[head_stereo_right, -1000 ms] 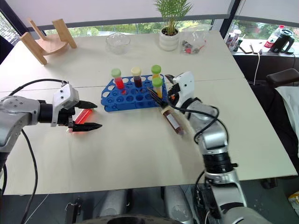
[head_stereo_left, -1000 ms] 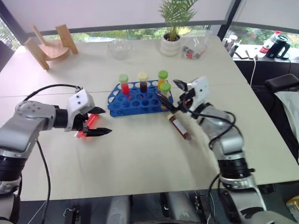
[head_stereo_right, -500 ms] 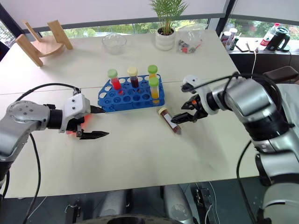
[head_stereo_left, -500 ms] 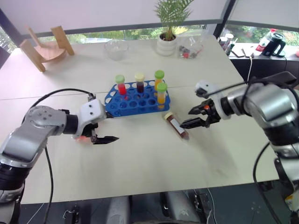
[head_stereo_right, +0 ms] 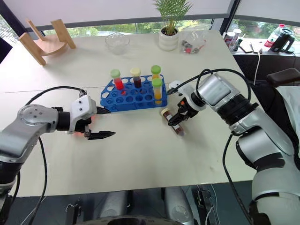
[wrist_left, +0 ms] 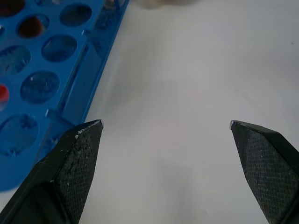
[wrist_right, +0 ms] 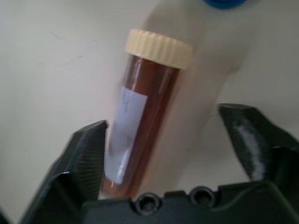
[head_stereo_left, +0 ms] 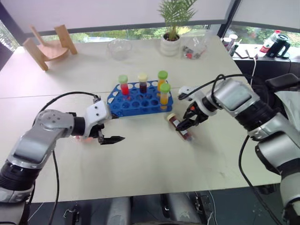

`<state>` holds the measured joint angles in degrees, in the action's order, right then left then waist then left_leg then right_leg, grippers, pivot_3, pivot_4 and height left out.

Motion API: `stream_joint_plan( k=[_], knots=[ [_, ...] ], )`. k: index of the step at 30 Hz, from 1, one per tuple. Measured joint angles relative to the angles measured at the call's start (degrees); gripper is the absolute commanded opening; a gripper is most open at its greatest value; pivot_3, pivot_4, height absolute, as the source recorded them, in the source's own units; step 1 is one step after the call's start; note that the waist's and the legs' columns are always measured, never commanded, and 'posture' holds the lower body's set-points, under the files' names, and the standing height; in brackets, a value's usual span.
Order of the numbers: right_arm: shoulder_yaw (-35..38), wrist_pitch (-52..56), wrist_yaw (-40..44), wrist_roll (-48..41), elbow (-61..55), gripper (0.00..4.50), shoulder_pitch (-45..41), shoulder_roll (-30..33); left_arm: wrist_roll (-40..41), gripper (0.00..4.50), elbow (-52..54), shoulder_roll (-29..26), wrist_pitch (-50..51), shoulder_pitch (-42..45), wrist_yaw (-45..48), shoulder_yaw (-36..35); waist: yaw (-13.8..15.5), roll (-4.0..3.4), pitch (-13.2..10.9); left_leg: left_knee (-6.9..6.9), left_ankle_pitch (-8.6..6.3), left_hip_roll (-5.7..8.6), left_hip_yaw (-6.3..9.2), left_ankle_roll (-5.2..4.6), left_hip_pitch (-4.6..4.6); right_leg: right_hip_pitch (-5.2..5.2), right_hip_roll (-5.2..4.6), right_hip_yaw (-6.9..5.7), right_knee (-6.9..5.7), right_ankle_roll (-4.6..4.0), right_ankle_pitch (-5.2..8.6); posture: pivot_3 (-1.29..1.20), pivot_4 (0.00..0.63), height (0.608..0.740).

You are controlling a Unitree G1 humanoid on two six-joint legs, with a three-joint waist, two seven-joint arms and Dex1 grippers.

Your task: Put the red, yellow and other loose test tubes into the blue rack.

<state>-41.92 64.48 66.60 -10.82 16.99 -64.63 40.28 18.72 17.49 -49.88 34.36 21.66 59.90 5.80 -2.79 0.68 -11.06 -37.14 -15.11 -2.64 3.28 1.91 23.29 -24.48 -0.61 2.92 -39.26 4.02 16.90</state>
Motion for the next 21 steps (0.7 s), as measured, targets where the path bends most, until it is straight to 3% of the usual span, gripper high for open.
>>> stream_joint_plan(
  k=[3,4,10,14,18,21],
  knots=[
    [0.9,-2.0,-1.0,2.5,-0.5,1.07,1.4,0.0,-0.1,4.50,0.0,0.4,0.0,-0.4,-0.5,0.2,0.0,0.03,0.0,0.00,0.00,0.00,0.01,0.00,-0.03,0.03,0.01,0.00,-0.03,0.00,0.00,0.00,0.150,0.740],
    [1.5,-1.9,-1.0,2.8,-0.7,0.84,1.8,0.0,-0.1,4.50,0.0,0.6,0.0,-0.7,-0.8,0.2,0.0,0.02,0.0,0.00,0.00,0.00,0.01,0.00,-0.04,0.03,0.01,0.00,-0.03,0.00,0.00,0.00,0.150,0.740],
    [6.5,-0.2,-1.4,2.7,-6.3,0.83,6.3,0.7,0.5,4.50,-0.7,2.1,0.0,-0.7,-1.5,0.0,0.3,0.08,0.1,0.00,0.00,0.00,0.04,0.00,-0.03,0.06,0.01,-0.01,-0.01,-0.01,0.01,0.00,0.150,0.740],
    [19.7,-7.8,1.3,-6.5,-20.6,0.83,16.7,0.1,0.6,4.50,-3.3,-0.5,-0.1,-1.7,-0.3,-1.4,0.1,-0.01,0.0,0.06,-0.06,-0.03,0.03,-0.10,0.02,-0.02,0.05,0.01,0.03,-0.01,0.01,0.00,0.150,0.740],
    [34.6,-16.7,-11.2,-13.1,-34.1,0.83,21.3,-17.3,0.5,4.50,-9.3,-2.6,-1.4,-0.8,1.4,-3.1,-0.4,0.02,0.0,0.03,-0.01,-0.08,0.10,-0.03,-0.03,-0.02,0.09,-0.02,-0.14,-0.01,0.01,0.00,0.150,0.740],
    [36.1,-26.4,-24.1,-10.7,-36.4,0.83,24.6,-29.4,0.1,4.50,-13.7,-3.8,-2.2,1.4,2.6,-3.3,0.1,0.06,0.0,0.04,0.15,-0.02,0.12,0.28,0.00,0.01,0.00,-0.08,-0.13,0.00,0.00,0.00,0.150,0.740]
  ],
)
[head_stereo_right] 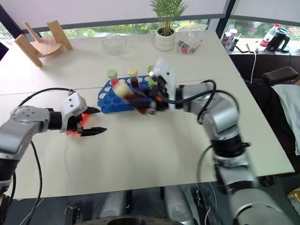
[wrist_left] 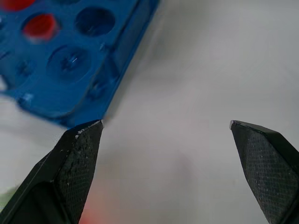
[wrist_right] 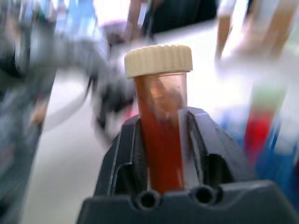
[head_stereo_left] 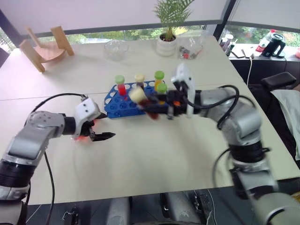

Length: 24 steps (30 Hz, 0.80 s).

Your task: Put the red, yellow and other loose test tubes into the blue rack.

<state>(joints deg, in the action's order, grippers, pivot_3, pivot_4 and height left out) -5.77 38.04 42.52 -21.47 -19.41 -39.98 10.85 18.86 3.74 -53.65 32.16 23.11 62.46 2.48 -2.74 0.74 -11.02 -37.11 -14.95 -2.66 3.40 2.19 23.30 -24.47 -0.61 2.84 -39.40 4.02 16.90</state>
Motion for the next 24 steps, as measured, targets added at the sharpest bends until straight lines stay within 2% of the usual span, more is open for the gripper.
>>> stream_joint_plan(
  k=[5,10,15,24],
  knots=[
    [-1.8,-19.5,-16.3,10.6,11.3,0.83,5.0,-12.1,-0.7,4.50,-2.1,-2.8,0.1,3.1,2.1,0.0,0.5,0.05,0.0,0.00,0.08,0.12,-0.04,0.15,0.03,0.02,-0.12,0.02,0.04,0.08,-0.04,0.00,0.150,0.740],
    [-3.4,-32.0,-25.4,17.3,23.3,0.83,6.0,-16.2,-0.7,4.50,-1.6,-3.3,1.3,4.0,2.8,-0.1,0.1,0.04,0.0,0.11,0.09,0.05,-0.02,0.15,0.02,-0.03,-0.04,0.02,0.04,0.06,-0.03,0.00,0.150,0.740],
    [-5.1,-38.8,-27.3,20.8,30.9,0.83,6.7,-16.3,-0.6,4.50,-1.0,-3.3,2.3,4.0,2.7,-0.2,0.1,0.03,0.0,0.12,0.09,0.04,-0.02,0.15,0.02,-0.04,-0.03,0.03,0.03,0.05,-0.03,0.00,0.150,0.740],
    [-5.7,-45.7,-28.2,23.3,37.7,0.83,6.1,-15.4,-0.6,4.50,-0.3,-3.0,2.5,3.5,1.9,-1.2,0.1,0.03,0.0,0.10,0.08,0.04,-0.02,0.15,0.02,-0.04,-0.04,0.04,0.03,0.06,-0.03,0.00,0.150,0.740]
  ],
)
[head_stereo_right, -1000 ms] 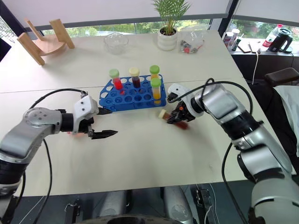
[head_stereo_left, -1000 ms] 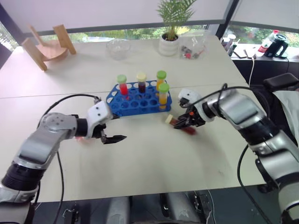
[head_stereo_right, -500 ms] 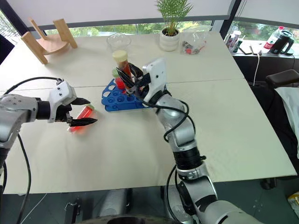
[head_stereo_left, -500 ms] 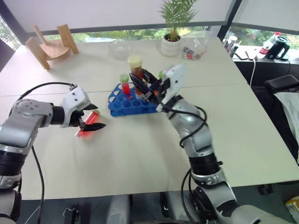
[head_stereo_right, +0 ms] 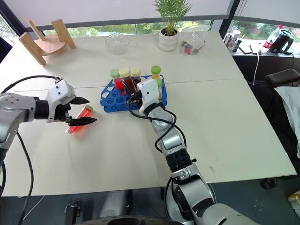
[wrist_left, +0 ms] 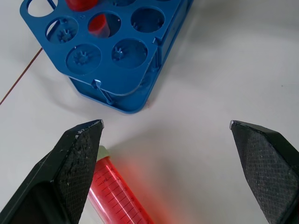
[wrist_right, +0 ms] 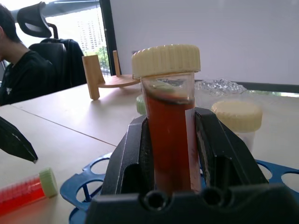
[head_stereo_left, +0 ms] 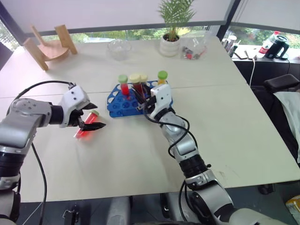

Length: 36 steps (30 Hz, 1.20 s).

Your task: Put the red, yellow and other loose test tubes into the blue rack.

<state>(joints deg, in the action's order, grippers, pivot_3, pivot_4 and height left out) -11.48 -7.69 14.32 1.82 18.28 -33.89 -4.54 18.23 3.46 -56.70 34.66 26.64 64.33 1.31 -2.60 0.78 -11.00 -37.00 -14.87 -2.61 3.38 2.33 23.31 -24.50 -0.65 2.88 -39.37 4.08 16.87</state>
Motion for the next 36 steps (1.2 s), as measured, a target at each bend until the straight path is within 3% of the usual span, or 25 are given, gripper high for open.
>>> stream_joint_plan(
  k=[8,32,36],
  knots=[
    [1.3,-5.1,-1.8,1.4,3.9,0.83,-1.1,1.9,0.0,4.50,0.1,0.7,0.0,0.0,-0.8,0.0,0.0,0.01,0.0,-0.01,0.00,0.00,0.00,0.00,-0.01,0.01,0.00,0.01,-0.01,0.00,0.00,0.00,0.150,0.740],
    [0.5,-6.9,-1.7,1.9,8.0,0.83,-0.8,0.0,-0.6,4.50,-1.9,1.2,-2.5,-0.4,-0.6,0.1,-0.1,0.01,0.0,-0.02,0.00,0.00,-0.01,0.00,-0.06,0.03,0.01,0.02,-0.04,0.00,-0.01,0.00,0.150,0.740],
    [0.5,-6.5,-1.7,2.3,7.5,2.78,0.2,0.4,-0.7,4.50,-2.9,1.3,-2.9,-0.6,-0.6,0.1,-0.1,0.01,0.0,-0.01,0.00,0.00,0.00,0.00,-0.05,0.03,0.00,0.02,-0.04,0.00,0.00,0.00,0.150,0.740]
  ],
)
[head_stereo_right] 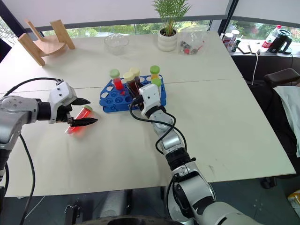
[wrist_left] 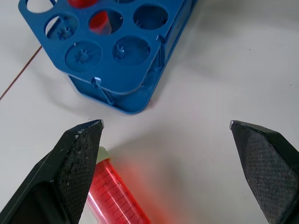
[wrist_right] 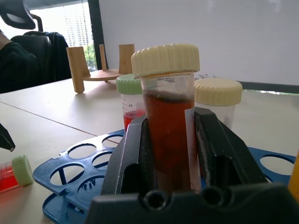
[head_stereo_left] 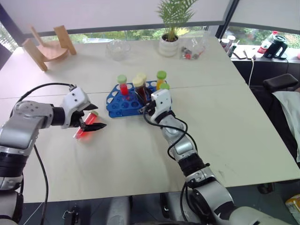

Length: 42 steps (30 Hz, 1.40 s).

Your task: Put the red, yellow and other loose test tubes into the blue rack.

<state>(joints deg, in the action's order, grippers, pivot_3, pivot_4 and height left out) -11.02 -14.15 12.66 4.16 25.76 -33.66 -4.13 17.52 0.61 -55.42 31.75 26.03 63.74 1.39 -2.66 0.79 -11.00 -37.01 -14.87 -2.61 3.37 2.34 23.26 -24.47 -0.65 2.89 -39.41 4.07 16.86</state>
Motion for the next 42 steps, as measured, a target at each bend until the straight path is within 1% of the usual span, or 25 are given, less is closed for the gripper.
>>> stream_joint_plan(
  k=[3,8,10,12,15,18,19,23,25,26,29,34,37,38,39,42],
  knots=[
    [-0.4,1.9,0.7,0.0,-2.2,4.28,2.7,0.4,0.0,4.50,-2.1,0.6,-0.3,0.8,-0.4,-0.3,0.1,-0.02,0.0,0.01,0.00,0.00,0.00,0.00,0.02,0.00,0.00,0.00,0.01,0.00,0.00,0.00,0.150,0.740],
    [-1.7,7.3,3.3,-1.0,-13.6,4.28,4.6,0.7,-0.9,4.50,-6.8,1.0,0.2,6.6,-2.8,-0.7,0.1,-0.01,0.0,-0.01,0.00,0.01,0.03,0.00,0.02,0.00,0.01,-0.02,-0.01,0.00,0.00,0.00,0.150,0.740],
    [-2.5,9.8,4.6,-1.2,-18.4,4.28,5.4,1.0,-2.2,4.50,-8.8,0.4,1.0,9.4,-3.5,-0.4,0.1,0.00,0.0,0.00,0.00,0.00,0.03,0.00,0.02,0.00,0.02,-0.02,0.00,0.00,0.00,0.00,0.150,0.740],
    [-3.6,13.5,7.0,-2.4,-24.3,4.28,7.0,2.9,-3.2,4.50,-10.3,-0.7,3.1,12.2,-3.0,0.4,0.1,-0.01,0.0,0.00,0.00,0.01,0.04,0.00,0.05,-0.01,0.02,-0.02,0.02,0.00,0.00,0.00,0.150,0.740],
    [-4.2,24.4,14.4,-6.8,-39.4,4.28,9.0,11.1,-5.5,4.50,-12.2,-4.2,7.5,17.6,1.4,5.1,0.3,-0.01,0.0,-0.05,0.00,0.07,0.06,0.00,0.10,0.01,-0.03,-0.05,0.05,0.02,0.00,0.00,0.150,0.740],
    [-4.0,33.4,19.6,-10.8,-49.7,4.28,9.4,17.8,-8.2,4.50,-15.1,-3.8,14.4,23.2,2.6,10.0,0.3,0.01,0.0,-0.07,0.00,0.07,0.13,-0.02,0.01,0.09,0.01,-0.09,0.03,0.02,0.00,0.00,0.150,0.740],
    [-4.2,37.2,22.2,-13.5,-53.2,4.28,10.5,20.6,-9.3,4.50,-16.0,-3.4,19.0,25.4,3.3,13.1,0.3,0.01,0.0,-0.07,-0.01,0.06,0.15,-0.03,-0.01,0.14,0.03,-0.10,0.03,0.02,0.01,0.00,0.150,0.740],
    [-3.8,46.7,29.6,-21.3,-59.6,4.28,12.0,29.2,-10.9,4.50,-17.5,-2.0,30.0,27.9,7.2,22.4,-0.1,0.01,0.0,-0.06,-0.02,0.05,0.15,-0.05,-0.01,0.13,0.04,-0.08,0.04,0.02,0.01,0.00,0.150,0.740],
    [-3.7,48.8,32.3,-23.7,-61.2,4.28,12.0,32.1,-11.4,4.50,-19.5,0.0,31.9,29.3,7.3,24.4,0.1,0.03,0.0,-0.07,-0.02,0.01,0.19,-0.05,0.00,0.13,0.08,-0.12,0.04,0.01,0.02,0.00,0.150,0.740],
    [-4.1,49.2,33.8,-24.2,-62.0,4.28,12.0,34.0,-11.7,4.50,-21.4,1.5,32.8,30.7,7.2,25.0,0.1,0.03,0.0,-0.08,-0.02,0.02,0.18,-0.05,0.01,0.13,0.07,-0.13,0.04,0.01,0.02,0.00,0.150,0.740],
    [-5.9,49.1,37.9,-24.6,-63.7,4.28,12.0,39.6,-13.1,4.50,-26.2,3.5,33.2,34.2,6.9,26.2,0.2,0.05,0.0,-0.11,-0.02,0.08,0.17,-0.06,0.03,0.13,0.02,-0.12,0.07,0.02,0.02,0.00,0.150,0.740],
    [-6.1,51.7,38.1,-27.2,-65.3,4.28,11.1,39.3,-16.9,4.50,-33.4,7.3,30.6,35.4,6.2,29.8,0.1,0.06,0.0,-0.11,-0.03,0.05,0.19,-0.08,0.03,0.12,0.04,-0.12,0.06,0.02,0.02,0.00,0.150,0.740],
    [-6.0,52.7,37.7,-28.1,-65.7,4.32,9.6,39.0,-18.3,3.72,-36.8,8.8,28.6,36.5,6.4,30.8,0.2,0.06,0.0,-0.12,-0.03,0.08,0.17,-0.07,0.04,0.12,0.00,-0.11,0.06,0.02,0.02,0.00,0.150,0.740],
    [-6.0,52.7,37.6,-28.1,-65.5,4.32,9.0,39.0,-18.9,3.18,-38.2,9.4,27.7,36.7,5.9,30.8,0.2,0.07,0.0,-0.13,-0.03,0.08,0.18,-0.08,0.03,0.12,0.01,-0.12,0.06,0.02,0.02,0.00,0.150,0.740],
    [-5.6,52.6,37.6,-28.1,-65.2,4.32,8.3,39.0,-19.6,2.74,-39.0,9.7,26.6,36.9,5.6,30.7,0.2,0.07,0.0,-0.13,-0.03,0.08,0.18,-0.08,0.03,0.12,0.00,-0.12,0.06,0.02,0.02,0.00,0.150,0.740],
    [-4.6,52.5,37.6,-28.0,-62.7,4.32,6.2,39.0,-21.1,1.14,-42.4,11.1,23.8,37.8,4.4,30.1,0.4,0.07,0.0,-0.14,-0.03,0.10,0.17,-0.07,0.03,0.13,-0.02,-0.12,0.06,0.02,0.02,0.00,0.150,0.740]
  ],
)
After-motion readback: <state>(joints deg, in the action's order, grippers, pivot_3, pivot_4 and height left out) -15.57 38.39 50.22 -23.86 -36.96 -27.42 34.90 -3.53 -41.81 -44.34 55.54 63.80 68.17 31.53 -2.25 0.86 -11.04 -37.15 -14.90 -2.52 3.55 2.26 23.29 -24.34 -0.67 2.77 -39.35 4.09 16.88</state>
